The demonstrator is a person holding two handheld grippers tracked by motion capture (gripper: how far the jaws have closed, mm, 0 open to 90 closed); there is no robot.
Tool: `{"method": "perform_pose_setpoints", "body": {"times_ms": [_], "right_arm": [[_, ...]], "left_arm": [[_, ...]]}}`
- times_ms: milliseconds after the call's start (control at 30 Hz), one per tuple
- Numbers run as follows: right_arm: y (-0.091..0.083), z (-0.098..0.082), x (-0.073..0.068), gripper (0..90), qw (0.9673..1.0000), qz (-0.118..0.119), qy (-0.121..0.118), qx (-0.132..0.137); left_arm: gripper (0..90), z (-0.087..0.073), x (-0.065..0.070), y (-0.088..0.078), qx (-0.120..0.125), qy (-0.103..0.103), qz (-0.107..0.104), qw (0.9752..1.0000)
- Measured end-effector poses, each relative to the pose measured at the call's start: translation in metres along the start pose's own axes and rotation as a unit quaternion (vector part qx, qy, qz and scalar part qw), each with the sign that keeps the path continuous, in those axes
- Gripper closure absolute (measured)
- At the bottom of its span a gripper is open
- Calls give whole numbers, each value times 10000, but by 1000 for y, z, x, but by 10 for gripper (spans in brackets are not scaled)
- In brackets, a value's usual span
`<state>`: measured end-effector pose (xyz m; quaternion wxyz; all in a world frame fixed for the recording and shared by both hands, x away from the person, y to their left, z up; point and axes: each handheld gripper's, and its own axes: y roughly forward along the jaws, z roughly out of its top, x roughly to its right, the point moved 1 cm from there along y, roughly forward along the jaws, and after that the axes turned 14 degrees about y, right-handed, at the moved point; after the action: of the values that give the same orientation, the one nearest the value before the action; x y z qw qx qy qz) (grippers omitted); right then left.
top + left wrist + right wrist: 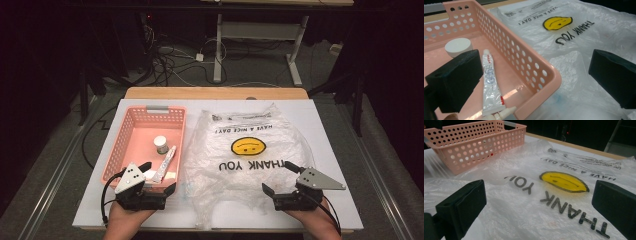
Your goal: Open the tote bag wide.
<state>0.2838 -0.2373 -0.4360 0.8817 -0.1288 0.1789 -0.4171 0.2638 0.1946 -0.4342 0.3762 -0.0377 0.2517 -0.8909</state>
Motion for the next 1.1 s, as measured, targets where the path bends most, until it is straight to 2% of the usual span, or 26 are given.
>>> {"method": "perform_pose_setpoints", "body": {"times_ms": [133,300,433,467,500,600,700,833,867,900,967,1100], "right_arm": [[0,1,-1,1,10000,16,-23,19],[-2,3,-1,1,10000,5,-57,26],[-7,7,5,1,9999,-79,-29,84],[-7,7,5,1,9999,-79,-29,84],[-8,8,8,1,9999,-95,-22,94],[-14,10,19,1,9995,-252,90,137],[-17,11,26,1,9992,-340,127,139],[-23,10,45,1,9978,-612,217,127],[-23,10,45,1,9978,-612,217,127],[-24,9,54,1,9972,-694,252,101],[-25,8,57,1,9967,-744,304,66],[-28,5,73,1,9947,-939,416,42]], "left_arm": [[0,-2,-1,-3,115,-86,26,9999],[0,-3,-4,-5,169,-67,107,9998],[0,-4,-7,-5,128,-135,46,9998],[0,-3,-7,-5,58,-176,-44,9998],[0,-3,-8,-6,32,-207,-88,9997],[0,-3,-9,-7,2,-151,116,9998],[0,-4,-9,-6,-31,-154,124,9998],[0,-5,-9,-6,-30,-143,102,9998],[0,-4,-9,-6,-16,-145,99,9998],[0,-4,-9,-7,0,-137,94,9999],[0,-4,-8,-7,27,-127,91,9999],[0,-3,-8,-7,42,-83,63,9999]]}}
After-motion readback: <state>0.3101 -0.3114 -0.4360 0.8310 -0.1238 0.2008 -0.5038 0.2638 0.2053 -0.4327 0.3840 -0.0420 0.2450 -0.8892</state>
